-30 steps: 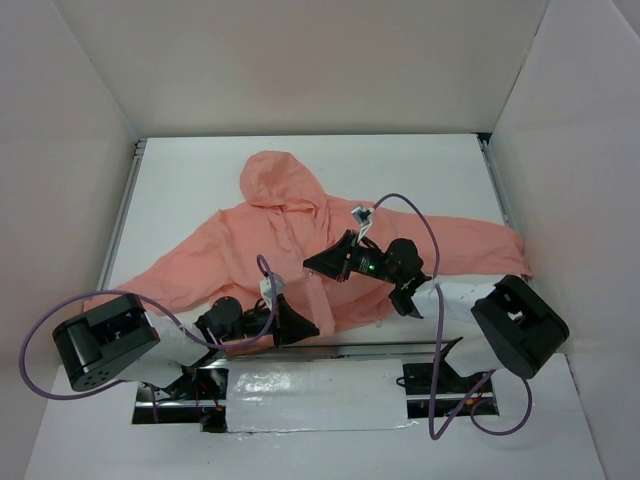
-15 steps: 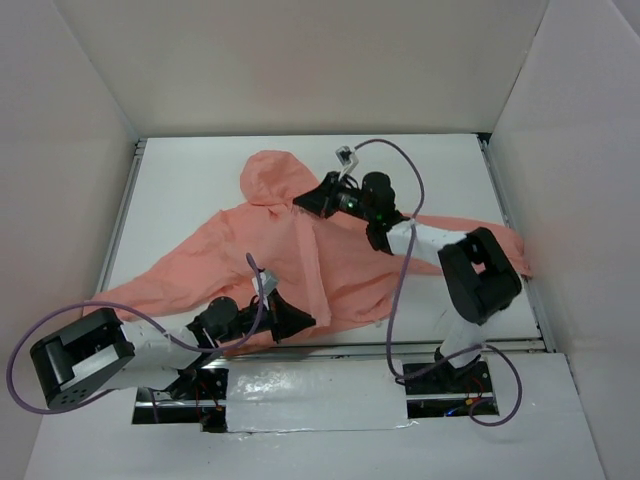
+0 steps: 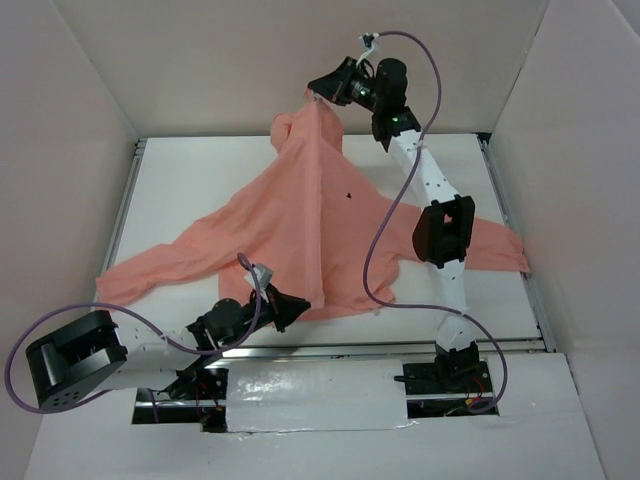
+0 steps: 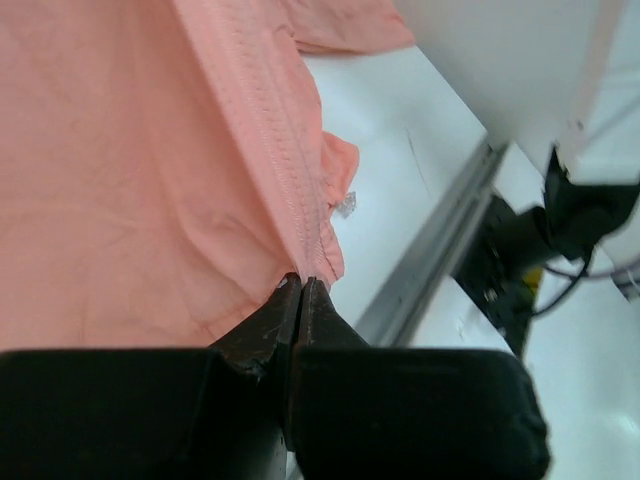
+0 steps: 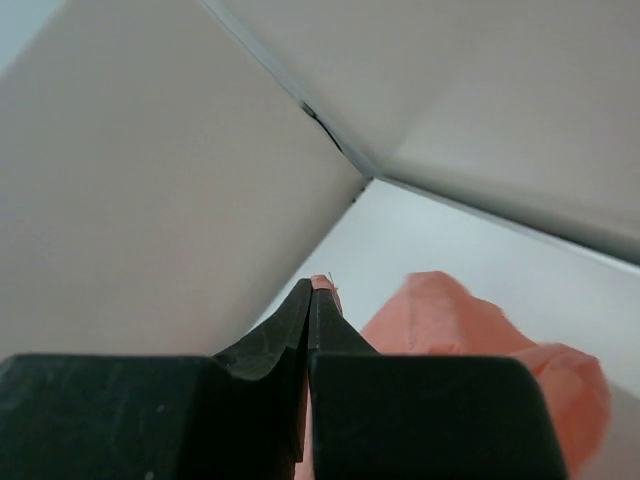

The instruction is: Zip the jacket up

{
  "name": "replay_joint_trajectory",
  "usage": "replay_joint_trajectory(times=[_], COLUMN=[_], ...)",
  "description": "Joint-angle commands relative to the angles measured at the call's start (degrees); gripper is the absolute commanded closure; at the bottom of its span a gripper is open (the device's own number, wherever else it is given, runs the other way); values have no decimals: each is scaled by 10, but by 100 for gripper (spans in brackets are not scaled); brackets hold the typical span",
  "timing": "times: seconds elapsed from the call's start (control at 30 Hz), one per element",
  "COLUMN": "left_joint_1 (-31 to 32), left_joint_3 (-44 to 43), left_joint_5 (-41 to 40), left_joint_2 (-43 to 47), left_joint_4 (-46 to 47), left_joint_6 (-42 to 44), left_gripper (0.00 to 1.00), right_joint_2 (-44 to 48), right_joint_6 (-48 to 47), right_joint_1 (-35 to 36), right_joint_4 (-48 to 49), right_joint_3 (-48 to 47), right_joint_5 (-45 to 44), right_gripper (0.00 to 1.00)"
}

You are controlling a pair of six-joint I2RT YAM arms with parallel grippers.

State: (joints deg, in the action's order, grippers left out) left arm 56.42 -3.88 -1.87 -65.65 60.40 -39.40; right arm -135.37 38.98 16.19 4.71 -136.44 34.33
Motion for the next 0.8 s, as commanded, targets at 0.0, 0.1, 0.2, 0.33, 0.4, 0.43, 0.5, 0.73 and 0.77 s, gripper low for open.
replay_joint_trajectory(times=[0.0,0.1,0.2,0.33,0.4,0.43,0.5,0.73,0.77], left_joint_1=[28,28,29,29,29,29,29,29,29], left_joint_3=[27,12,-2,-7,-7,-10,-21,-87,-99], left_joint_5=[-1,-24,-39,-52,-62,-67,-84,-142,-153], left_joint_2=[-17,-32,-46,-43,-30,-13,6,111,123], left_joint_4=[-56,-77,-92,-109,-131,-144,-195,-401,-431], left_joint_6=[-19,-21,-24,-32,-32,-33,-37,-49,-54], left_gripper=[100,100,100,100,100,100,85,1,1], right_joint_2=[41,78,83,92,92,91,91,107,119], right_joint_6=[-6,-18,-33,-35,-32,-30,-27,-31,-29], right_joint_1=[-28,-35,-35,-35,-36,-36,-36,-46,-49], right_joint_4=[42,53,27,29,32,32,31,-11,-15], right_joint_3=[-53,-35,-43,-21,-15,-16,-16,-58,-59], right_joint_5=[-74,-74,-68,-63,-58,-55,-49,-59,-59], right_gripper=[100,100,100,100,100,99,81,22,21])
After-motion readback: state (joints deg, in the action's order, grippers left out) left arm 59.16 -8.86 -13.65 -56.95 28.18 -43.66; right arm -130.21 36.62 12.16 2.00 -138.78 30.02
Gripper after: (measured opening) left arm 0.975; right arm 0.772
